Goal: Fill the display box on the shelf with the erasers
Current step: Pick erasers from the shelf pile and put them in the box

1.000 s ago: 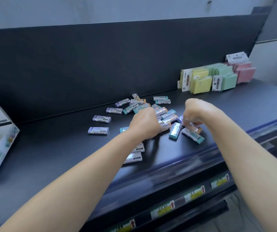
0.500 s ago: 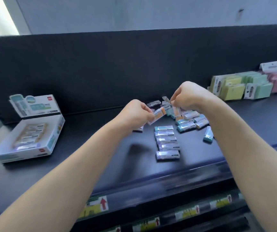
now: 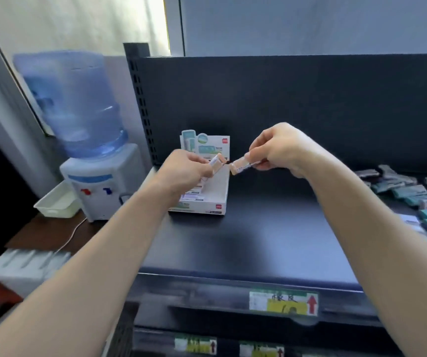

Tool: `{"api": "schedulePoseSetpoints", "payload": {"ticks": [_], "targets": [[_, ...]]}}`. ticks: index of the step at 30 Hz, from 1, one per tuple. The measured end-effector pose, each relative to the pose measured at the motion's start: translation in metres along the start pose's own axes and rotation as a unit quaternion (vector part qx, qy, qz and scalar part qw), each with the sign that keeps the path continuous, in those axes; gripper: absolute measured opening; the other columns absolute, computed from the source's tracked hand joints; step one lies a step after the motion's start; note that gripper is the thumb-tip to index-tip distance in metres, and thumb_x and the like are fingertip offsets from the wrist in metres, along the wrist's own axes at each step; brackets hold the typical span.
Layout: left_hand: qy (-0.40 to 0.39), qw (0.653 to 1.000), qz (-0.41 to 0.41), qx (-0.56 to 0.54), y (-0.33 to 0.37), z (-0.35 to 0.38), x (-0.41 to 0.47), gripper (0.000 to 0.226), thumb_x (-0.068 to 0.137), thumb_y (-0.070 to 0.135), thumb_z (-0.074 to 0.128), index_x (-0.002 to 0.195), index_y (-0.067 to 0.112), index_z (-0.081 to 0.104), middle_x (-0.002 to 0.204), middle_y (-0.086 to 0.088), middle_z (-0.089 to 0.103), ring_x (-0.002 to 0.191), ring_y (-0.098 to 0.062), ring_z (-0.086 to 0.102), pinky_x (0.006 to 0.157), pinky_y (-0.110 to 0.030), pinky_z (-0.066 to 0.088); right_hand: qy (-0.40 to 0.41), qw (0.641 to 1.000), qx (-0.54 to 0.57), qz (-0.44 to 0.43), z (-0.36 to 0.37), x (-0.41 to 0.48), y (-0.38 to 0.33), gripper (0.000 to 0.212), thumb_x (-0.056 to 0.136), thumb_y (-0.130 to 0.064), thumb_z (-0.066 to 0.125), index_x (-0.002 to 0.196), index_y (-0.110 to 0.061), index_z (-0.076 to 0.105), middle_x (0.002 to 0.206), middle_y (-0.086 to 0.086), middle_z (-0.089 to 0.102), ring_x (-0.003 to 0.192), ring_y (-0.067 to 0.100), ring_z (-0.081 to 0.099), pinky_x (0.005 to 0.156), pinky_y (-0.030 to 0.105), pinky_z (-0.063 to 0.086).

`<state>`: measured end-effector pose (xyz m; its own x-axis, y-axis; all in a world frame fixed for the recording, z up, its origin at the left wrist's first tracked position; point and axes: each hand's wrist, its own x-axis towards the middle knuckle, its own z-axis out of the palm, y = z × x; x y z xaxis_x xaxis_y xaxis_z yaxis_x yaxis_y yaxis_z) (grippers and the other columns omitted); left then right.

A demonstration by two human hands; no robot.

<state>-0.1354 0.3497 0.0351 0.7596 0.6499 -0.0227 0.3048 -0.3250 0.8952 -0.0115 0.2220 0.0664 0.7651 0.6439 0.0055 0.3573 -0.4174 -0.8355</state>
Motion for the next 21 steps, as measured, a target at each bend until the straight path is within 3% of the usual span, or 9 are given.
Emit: {"api": "schedulePoseSetpoints", "payload": {"ticks": [3,6,9,12,16,19,21], "targets": [[0.025,0.999,-0.016,-0.015,-0.016,-0.032,0.0,0.007,0.08,0.0,0.062,0.082,0.006,0.065,0.067,-0.001,0.056,0.058,-0.01,0.047,0.045,-0.018,0.038,-0.033,0.999,0.01,0.004,0.033,0.007,-0.019,0.018,0.074,0.003,0.074,0.071,-0.005,0.059,0.077,0.01,0.063,0.071,0.022,0.064,0.071,0.031,0.06],[0.022,0.999,-0.028,-0.039,-0.032,-0.054,0.001,0.011,0.081,-0.007,0.058,0.084,0.004,0.056,0.067,-0.007,0.056,0.054,-0.012,0.049,0.035,-0.01,0.038,-0.06,0.998,-0.018,0.019,0.062,0.013,-0.03,0.022,0.08,0.012,0.064,0.069,-0.005,0.058,0.081,0.012,0.059,0.068,0.021,0.06,0.068,0.031,0.059],[0.008,0.998,-0.026,-0.054,-0.044,-0.063,0.005,0.022,0.077,-0.01,0.06,0.087,0.008,0.052,0.086,-0.018,0.06,0.062,-0.016,0.056,0.039,-0.011,0.045,-0.071,0.995,-0.058,0.039,0.082,0.015,-0.03,0.022,0.083,0.012,0.059,0.071,-0.006,0.062,0.074,0.008,0.058,0.071,0.022,0.061,0.075,0.034,0.059],[-0.001,0.997,-0.029,-0.069,-0.053,-0.063,0.01,0.031,0.077,-0.01,0.065,0.096,0.011,0.05,0.101,-0.018,0.057,0.072,-0.021,0.061,0.044,-0.015,0.05,-0.061,0.991,-0.114,0.032,0.09,0.014,-0.025,0.015,0.083,0.006,0.062,0.078,-0.007,0.068,0.073,0.004,0.06,0.081,0.023,0.062,0.083,0.035,0.057],[-0.01,0.998,-0.016,-0.062,-0.056,-0.06,0.014,0.022,0.079,-0.009,0.066,0.077,0.01,0.055,0.078,-0.01,0.058,0.061,-0.017,0.06,0.049,-0.018,0.053,-0.076,0.98,-0.184,0.015,0.096,0.014,-0.02,0.014,0.082,-0.003,0.068,0.093,-0.011,0.074,0.081,0.0,0.063,0.087,0.018,0.057,0.075,0.026,0.044],[-0.001,0.999,-0.024,-0.043,-0.057,-0.057,0.015,0.021,0.075,-0.006,0.072,0.077,0.007,0.056,0.07,-0.007,0.057,0.057,-0.014,0.055,0.042,-0.013,0.045,-0.112,0.971,-0.21,0.015,0.098,0.02,-0.017,0.013,0.081,-0.004,0.07,0.093,-0.007,0.074,0.073,0.0,0.063,0.069,0.012,0.056,0.063,0.023,0.045],[0.01,0.999,-0.027,-0.014,-0.058,-0.056,0.016,0.023,0.071,-0.001,0.077,0.078,0.008,0.057,0.07,-0.005,0.057,0.06,-0.013,0.05,0.045,-0.016,0.042,-0.141,0.965,-0.219,0.021,0.099,0.026,-0.017,0.011,0.081,-0.004,0.071,0.092,-0.003,0.073,0.065,0.0,0.061,0.059,0.01,0.055,0.062,0.021,0.049]]}}
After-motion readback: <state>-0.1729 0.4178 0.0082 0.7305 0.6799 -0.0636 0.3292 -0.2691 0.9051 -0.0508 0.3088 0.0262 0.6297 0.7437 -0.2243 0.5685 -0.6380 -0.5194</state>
